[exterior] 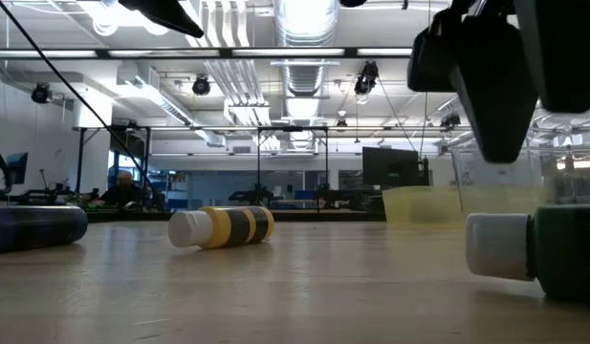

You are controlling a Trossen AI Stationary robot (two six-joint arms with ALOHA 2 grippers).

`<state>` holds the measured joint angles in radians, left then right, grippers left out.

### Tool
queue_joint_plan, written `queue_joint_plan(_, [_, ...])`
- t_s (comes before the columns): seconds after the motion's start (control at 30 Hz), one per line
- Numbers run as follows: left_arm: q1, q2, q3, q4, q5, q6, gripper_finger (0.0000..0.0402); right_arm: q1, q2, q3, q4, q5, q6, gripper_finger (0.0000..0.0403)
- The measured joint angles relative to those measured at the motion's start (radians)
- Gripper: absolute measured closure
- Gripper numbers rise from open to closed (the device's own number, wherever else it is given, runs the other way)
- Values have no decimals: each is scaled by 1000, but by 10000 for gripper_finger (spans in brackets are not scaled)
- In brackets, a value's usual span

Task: Pick & Place Paint Supplies
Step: Put the green acrylic paint bottle into the black bin

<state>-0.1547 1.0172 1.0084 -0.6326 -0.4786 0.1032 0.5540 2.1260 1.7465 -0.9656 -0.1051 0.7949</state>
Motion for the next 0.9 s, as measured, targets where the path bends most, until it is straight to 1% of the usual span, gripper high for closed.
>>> queue_joint_plan(0.07, [0, 0, 0, 0, 0, -2, 154, -3, 34, 41, -30, 3, -2, 187])
queue_joint_plan(0.17, [0, 0, 0, 0, 0, -2, 154, -11, 64, 74, -70, 39, -1, 187])
queue_joint_plan(0.27, [0, 0, 0, 0, 0, -2, 154, -26, 65, 78, -103, 78, 14, 187])
queue_joint_plan(0.37, [0, 0, 0, 0, 0, -2, 154, -40, 65, 60, -95, 78, 22, 187])
queue_joint_plan(0.5, [0, 0, 0, -5, 0, -3, 154, -55, 67, 24, -48, 22, 28, 187])
queue_joint_plan(0.7, [-1, 0, 0, -20, 0, -7, 154, -63, 67, 7, -45, 16, 29, 187])
queue_joint_plan(0.9, [-1, 0, 0, -23, 0, -10, 154, -64, 67, -44, 39, -34, 46, 187])
